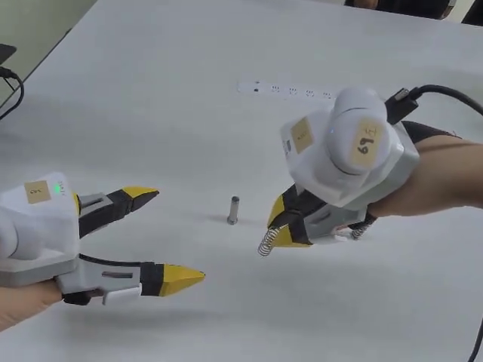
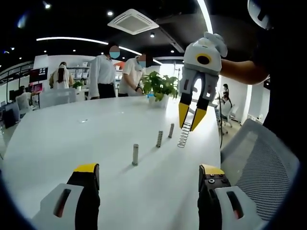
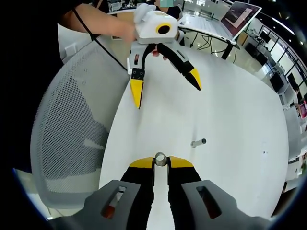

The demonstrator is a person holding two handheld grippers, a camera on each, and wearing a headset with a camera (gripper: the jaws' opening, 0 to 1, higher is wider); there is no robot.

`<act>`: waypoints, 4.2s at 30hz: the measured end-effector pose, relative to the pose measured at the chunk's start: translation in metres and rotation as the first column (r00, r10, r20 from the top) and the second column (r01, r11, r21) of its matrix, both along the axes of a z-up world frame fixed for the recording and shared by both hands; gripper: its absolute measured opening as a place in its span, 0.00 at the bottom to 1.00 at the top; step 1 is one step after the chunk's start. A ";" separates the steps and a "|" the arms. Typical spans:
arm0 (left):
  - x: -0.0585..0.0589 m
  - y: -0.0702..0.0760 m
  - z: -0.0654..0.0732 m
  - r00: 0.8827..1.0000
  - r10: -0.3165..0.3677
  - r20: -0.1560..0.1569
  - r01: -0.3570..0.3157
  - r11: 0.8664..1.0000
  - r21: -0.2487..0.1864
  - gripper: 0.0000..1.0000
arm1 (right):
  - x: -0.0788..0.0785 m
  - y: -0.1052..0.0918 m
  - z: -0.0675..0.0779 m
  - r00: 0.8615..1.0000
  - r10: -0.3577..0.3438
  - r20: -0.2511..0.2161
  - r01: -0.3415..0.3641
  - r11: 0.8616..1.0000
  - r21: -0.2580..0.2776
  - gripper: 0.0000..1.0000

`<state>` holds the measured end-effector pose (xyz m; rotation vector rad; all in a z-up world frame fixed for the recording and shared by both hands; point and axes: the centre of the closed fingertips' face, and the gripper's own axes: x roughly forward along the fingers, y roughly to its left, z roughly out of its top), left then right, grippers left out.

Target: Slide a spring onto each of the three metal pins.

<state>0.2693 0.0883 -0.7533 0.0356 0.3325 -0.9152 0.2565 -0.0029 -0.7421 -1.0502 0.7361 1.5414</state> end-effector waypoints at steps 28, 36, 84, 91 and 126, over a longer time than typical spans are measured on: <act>-0.013 0.019 -0.004 1.000 0.016 -0.024 -0.016 1.000 -0.002 0.83 | 0.010 0.002 -0.001 1.000 -0.004 -0.008 0.004 1.000 -0.012 0.07; -0.016 0.023 -0.003 1.000 0.009 -0.027 -0.009 1.000 -0.003 0.82 | 0.019 0.004 -0.001 1.000 -0.010 -0.002 0.010 1.000 -0.014 0.07; -0.018 0.022 -0.007 0.999 0.002 -0.038 -0.002 1.000 -0.009 0.79 | 0.074 0.045 -0.005 0.998 -0.004 0.065 0.005 1.000 -0.015 0.07; -0.018 0.021 -0.007 0.999 0.002 -0.040 -0.002 1.000 -0.011 0.79 | 0.078 0.047 -0.007 0.997 0.014 0.071 -0.011 0.999 -0.035 0.07; -0.016 0.026 -0.008 0.999 0.019 -0.048 -0.020 1.000 -0.012 0.77 | 0.090 0.049 -0.035 0.998 0.037 0.046 -0.033 0.995 -0.092 0.07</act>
